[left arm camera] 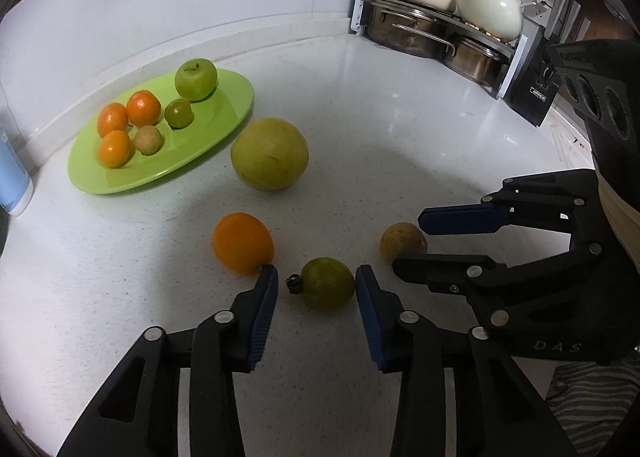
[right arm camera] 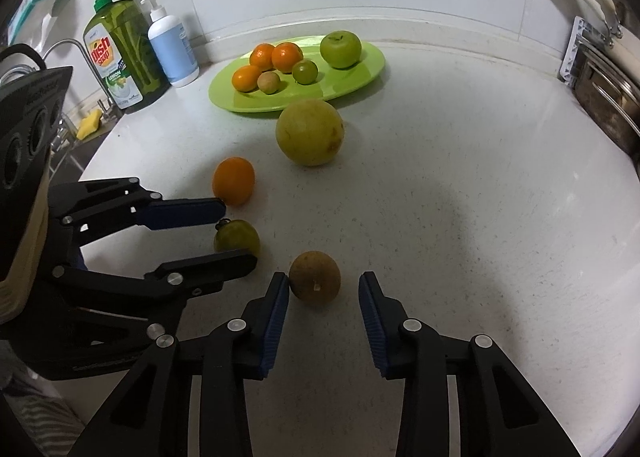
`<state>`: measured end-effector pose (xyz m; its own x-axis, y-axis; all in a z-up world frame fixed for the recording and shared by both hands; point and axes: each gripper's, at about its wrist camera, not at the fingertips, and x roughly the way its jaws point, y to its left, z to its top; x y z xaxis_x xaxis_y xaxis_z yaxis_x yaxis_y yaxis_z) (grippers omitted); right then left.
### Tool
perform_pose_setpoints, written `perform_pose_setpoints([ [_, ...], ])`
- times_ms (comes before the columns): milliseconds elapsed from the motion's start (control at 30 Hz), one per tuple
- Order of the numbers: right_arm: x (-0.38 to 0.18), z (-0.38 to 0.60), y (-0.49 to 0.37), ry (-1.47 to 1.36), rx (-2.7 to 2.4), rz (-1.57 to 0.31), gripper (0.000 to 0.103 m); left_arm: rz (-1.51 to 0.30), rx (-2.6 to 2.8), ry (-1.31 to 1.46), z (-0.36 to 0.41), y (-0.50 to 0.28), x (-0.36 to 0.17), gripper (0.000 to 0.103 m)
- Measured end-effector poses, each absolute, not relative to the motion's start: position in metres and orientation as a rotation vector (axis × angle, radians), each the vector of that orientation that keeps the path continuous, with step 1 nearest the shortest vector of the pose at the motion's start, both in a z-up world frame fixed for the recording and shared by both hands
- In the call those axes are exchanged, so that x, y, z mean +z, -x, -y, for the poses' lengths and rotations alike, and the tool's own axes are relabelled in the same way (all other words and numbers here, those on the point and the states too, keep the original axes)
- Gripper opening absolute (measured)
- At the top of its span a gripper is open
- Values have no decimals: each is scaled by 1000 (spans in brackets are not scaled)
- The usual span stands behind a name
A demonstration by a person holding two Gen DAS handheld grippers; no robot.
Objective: Organize fruits
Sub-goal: 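Grasp the brown round fruit with the right gripper while the left grasps a small green fruit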
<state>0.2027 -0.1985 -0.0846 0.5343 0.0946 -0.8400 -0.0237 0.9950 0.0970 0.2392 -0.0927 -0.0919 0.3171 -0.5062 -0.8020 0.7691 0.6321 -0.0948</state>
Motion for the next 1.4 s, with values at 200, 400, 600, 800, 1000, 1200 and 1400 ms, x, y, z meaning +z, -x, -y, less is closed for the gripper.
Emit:
perform_pose_setpoints([
  [200,-87,197,-204,-80,79,-1011,31,-930,-857,-307,93,-241,-95,34],
  [400,-90,197,-203,-85,77,-1008,29,-932,-837,-293,92,-240,-94,34],
  [600,-89,198,-200,-95,76,-1000,29,-918,-798,-279,86,-236,-87,34],
  [800,-82,196,-196,-98,79,-984,29,-905,-773,-267,80,-231,-81,33],
  [1000,-72,193,-191,-94,77,-951,29,-885,-735,-243,73,-225,-71,25],
  [1200,-61,187,-187,-87,82,-919,29,-860,-715,-228,66,-224,-63,25],
  [1400,-65,187,-183,-89,82,-933,29,-890,-719,-208,63,-222,-73,27],
])
